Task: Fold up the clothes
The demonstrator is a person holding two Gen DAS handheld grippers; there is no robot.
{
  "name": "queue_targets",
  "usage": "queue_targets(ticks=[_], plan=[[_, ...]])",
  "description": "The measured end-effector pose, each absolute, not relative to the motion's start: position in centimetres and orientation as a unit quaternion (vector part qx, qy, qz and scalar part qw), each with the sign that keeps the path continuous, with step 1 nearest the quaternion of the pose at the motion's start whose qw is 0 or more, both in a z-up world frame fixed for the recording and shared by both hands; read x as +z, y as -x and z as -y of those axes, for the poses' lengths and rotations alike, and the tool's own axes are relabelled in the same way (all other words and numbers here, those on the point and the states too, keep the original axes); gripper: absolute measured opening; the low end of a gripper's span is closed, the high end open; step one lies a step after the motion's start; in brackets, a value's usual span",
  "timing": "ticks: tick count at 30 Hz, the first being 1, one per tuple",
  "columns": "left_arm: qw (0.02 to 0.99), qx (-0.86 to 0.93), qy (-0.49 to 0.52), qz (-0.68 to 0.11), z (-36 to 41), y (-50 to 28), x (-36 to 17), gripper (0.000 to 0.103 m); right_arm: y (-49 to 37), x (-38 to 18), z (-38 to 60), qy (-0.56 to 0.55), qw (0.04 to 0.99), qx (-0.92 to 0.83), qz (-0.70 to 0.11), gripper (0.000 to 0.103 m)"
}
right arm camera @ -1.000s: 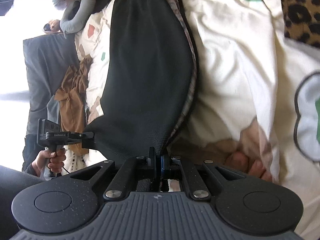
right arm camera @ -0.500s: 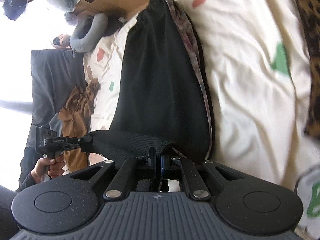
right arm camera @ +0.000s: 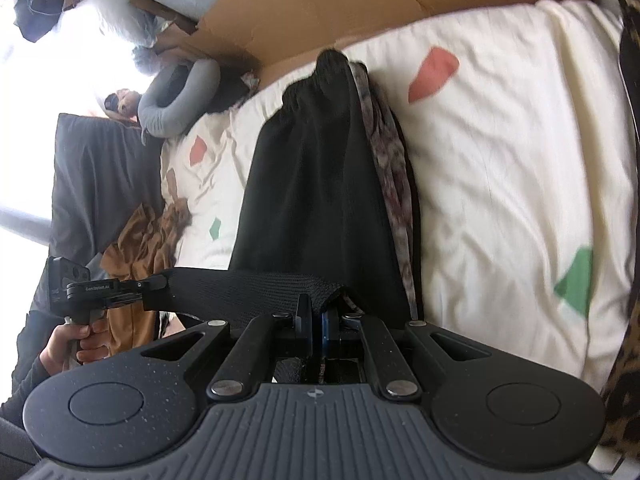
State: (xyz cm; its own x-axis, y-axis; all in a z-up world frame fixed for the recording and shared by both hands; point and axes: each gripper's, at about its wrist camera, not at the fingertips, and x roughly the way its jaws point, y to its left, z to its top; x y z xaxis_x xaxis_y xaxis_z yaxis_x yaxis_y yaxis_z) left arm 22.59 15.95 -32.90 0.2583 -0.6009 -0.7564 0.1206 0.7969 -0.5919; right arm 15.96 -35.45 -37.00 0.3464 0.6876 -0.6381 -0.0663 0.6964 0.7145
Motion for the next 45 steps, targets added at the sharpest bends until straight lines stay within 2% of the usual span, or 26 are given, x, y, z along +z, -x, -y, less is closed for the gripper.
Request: queue_targets(ticks=[17,36,37,39,40,41,42,43,45], plan=[[0.797,-0.224,0.204,-0.522,-14.4,-26.9,-32.1,0.004,-21.0,-35.2,35.2,-0.27,0.801,0.233,-0.481,0.002],[0.808,-0.198,0.182,-0.524,-11.8,-32.2,-36.3,0.007,-26.1,-37.4,34.5,-0.212,0.834,0.212,-0.464,0.005],[0.807,-0.194,0.183,-0.526,-11.9,-32.3,-36.6,0.007,-26.3,-37.7,34.5,-0.214,0.833,0.21,-0.465,0.008],[0.806,-0.187,0.185,-0.531,-11.9,-32.6,-37.2,0.01,-26.6,-38.1,34.3,-0.215,0.831,0.208,-0.469,0.021],[0.805,-0.183,0.186,-0.533,-11.9,-32.7,-37.5,0.019,-26.7,-38.2,34.2,-0.212,0.832,0.207,-0.47,0.032],[0.806,-0.177,0.184,-0.534,-11.9,-32.7,-37.6,0.025,-26.7,-38.2,34.2,-0.208,0.832,0.206,-0.47,0.038],[0.81,-0.169,0.175,-0.533,-12.0,-32.5,-37.4,0.039,-26.6,-38.1,34.1,-0.205,0.834,0.206,-0.47,0.04],[0.815,-0.163,0.166,-0.531,-12.1,-32.3,-37.1,0.048,-26.5,-37.9,34.1,-0.203,0.835,0.204,-0.469,0.045],[0.82,-0.16,0.158,-0.526,-12.5,-31.9,-36.6,0.052,-26.1,-37.6,34.2,-0.2,0.839,0.199,-0.466,0.054]])
